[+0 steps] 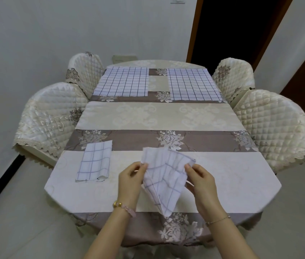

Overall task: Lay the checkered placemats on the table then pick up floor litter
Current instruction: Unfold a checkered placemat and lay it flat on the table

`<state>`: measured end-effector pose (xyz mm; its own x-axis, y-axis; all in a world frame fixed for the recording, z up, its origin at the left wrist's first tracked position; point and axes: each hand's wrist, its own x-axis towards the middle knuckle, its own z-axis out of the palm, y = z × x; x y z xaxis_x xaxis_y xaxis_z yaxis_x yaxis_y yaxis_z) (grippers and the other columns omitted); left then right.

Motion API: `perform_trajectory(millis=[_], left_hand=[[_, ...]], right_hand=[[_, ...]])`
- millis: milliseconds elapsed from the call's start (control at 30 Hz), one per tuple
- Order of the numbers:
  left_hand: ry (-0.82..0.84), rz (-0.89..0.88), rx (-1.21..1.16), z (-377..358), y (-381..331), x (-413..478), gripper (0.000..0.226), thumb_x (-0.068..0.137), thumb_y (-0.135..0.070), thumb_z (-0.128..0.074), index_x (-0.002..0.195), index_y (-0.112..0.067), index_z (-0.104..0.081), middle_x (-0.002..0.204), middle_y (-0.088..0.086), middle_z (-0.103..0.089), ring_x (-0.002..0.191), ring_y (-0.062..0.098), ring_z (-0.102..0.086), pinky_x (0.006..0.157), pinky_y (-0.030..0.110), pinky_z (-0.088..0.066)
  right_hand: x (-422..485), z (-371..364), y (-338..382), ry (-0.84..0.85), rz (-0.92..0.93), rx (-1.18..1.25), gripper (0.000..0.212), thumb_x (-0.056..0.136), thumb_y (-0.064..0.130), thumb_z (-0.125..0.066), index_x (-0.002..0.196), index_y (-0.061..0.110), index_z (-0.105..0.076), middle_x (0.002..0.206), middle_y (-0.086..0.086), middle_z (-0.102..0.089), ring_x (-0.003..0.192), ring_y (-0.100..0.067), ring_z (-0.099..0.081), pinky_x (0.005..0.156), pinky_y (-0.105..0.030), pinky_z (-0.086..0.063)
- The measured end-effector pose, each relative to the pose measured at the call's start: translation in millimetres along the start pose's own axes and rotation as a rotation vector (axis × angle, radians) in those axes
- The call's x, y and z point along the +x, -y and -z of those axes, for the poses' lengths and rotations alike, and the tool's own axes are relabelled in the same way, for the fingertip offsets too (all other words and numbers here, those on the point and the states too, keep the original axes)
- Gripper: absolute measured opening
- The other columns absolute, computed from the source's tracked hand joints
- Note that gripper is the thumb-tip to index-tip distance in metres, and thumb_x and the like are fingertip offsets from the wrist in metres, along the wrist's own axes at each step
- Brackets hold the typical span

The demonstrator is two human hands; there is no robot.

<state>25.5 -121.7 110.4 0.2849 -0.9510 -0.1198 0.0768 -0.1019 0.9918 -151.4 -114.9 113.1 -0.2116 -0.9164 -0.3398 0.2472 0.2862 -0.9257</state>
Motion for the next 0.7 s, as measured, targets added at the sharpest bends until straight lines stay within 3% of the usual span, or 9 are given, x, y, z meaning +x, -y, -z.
perform_trajectory(millis=[100, 200, 300, 367, 433, 467, 533, 600, 700], left_hand=[[-0.143, 0.083, -0.228, 24, 4, 4, 0.017, 0.088, -0.008, -0.058, 0.073, -0.016, -0.059, 0.07, -0.004, -0.055, 0.074, 0.013, -0.05, 0.069, 0.033, -0.046], [-0.156, 0.218, -0.384, 51, 26, -1, 0.006, 0.092, -0.009, -0.053, 0.09, -0.013, -0.056, 0.091, 0.004, -0.062, 0.085, 0.014, -0.06, 0.073, 0.028, -0.055], [-0.222, 0.425, -0.503, 66, 61, -6, 0.011, 0.094, -0.007, -0.048, 0.091, -0.013, -0.056, 0.095, 0.01, -0.061, 0.092, 0.021, -0.058, 0.066, 0.026, -0.058], [-0.241, 0.523, -0.537, 68, 77, -10, 0.022, 0.094, -0.009, -0.049, 0.114, -0.009, -0.056, 0.109, 0.013, -0.061, 0.098, 0.024, -0.057, 0.071, 0.031, -0.058], [-0.212, 0.571, -0.531, 66, 87, -16, 0.04, 0.093, -0.012, -0.051, 0.132, -0.009, -0.047, 0.127, 0.012, -0.056, 0.11, 0.025, -0.054, 0.084, 0.036, -0.05], [-0.183, 0.588, -0.523, 62, 90, -20, 0.041, 0.092, -0.012, -0.051, 0.133, -0.009, -0.046, 0.129, 0.012, -0.055, 0.111, 0.025, -0.053, 0.085, 0.036, -0.049], [-0.095, 0.652, -0.499, 48, 92, -31, 0.039, 0.091, -0.011, -0.054, 0.129, -0.005, -0.048, 0.128, 0.014, -0.056, 0.112, 0.025, -0.055, 0.078, 0.033, -0.056], [-0.025, 0.735, -0.493, 29, 96, -42, 0.042, 0.089, -0.008, -0.056, 0.129, 0.001, -0.045, 0.129, 0.017, -0.055, 0.117, 0.029, -0.053, 0.072, 0.033, -0.058], [-0.008, 0.762, -0.475, 4, 97, -51, 0.048, 0.088, -0.001, -0.056, 0.131, 0.007, -0.035, 0.114, 0.023, -0.06, 0.104, 0.029, -0.061, 0.066, 0.032, -0.06]], right_hand=[[1, 24, -8, -0.07, -0.001, 0.051, 0.019, 0.106, 0.004, -0.055, 0.094, 0.007, -0.07, 0.093, -0.01, -0.074, 0.084, -0.02, -0.069, 0.06, -0.011, -0.063], [0, 48, -28, -0.119, -0.054, 0.05, 0.018, 0.106, 0.003, -0.055, 0.094, 0.005, -0.067, 0.096, -0.012, -0.073, 0.087, -0.024, -0.068, 0.061, -0.011, -0.063], [-2, 59, -55, -0.116, -0.2, 0.063, 0.004, 0.105, 0.001, -0.058, 0.106, 0.0, -0.061, 0.114, -0.029, -0.07, 0.085, -0.025, -0.067, 0.059, -0.014, -0.064], [-5, 61, -70, -0.123, -0.289, 0.11, 0.014, 0.105, -0.002, -0.057, 0.118, -0.003, -0.06, 0.126, -0.037, -0.068, 0.084, -0.024, -0.067, 0.065, -0.019, -0.067], [-8, 59, -79, -0.129, -0.363, 0.177, 0.02, 0.105, -0.006, -0.054, 0.123, -0.006, -0.061, 0.122, -0.038, -0.067, 0.079, -0.024, -0.068, 0.072, -0.024, -0.068], [-9, 57, -83, -0.116, -0.389, 0.195, 0.017, 0.104, -0.007, -0.054, 0.119, -0.007, -0.061, 0.123, -0.037, -0.067, 0.075, -0.024, -0.071, 0.068, -0.022, -0.068], [-10, 51, -90, -0.099, -0.421, 0.212, 0.021, 0.104, -0.006, -0.056, 0.124, -0.005, -0.056, 0.129, -0.035, -0.066, 0.072, -0.023, -0.076, 0.057, -0.019, -0.066], [-11, 44, -96, -0.088, -0.433, 0.208, 0.031, 0.103, -0.005, -0.058, 0.131, 0.005, -0.049, 0.137, -0.035, -0.062, 0.081, -0.024, -0.074, 0.055, -0.019, -0.065], [-22, 33, -95, 0.013, -0.466, 0.169, 0.018, 0.103, -0.008, -0.055, 0.121, -0.006, -0.06, 0.102, -0.023, -0.076, 0.072, -0.022, -0.078, 0.055, -0.019, -0.065]])
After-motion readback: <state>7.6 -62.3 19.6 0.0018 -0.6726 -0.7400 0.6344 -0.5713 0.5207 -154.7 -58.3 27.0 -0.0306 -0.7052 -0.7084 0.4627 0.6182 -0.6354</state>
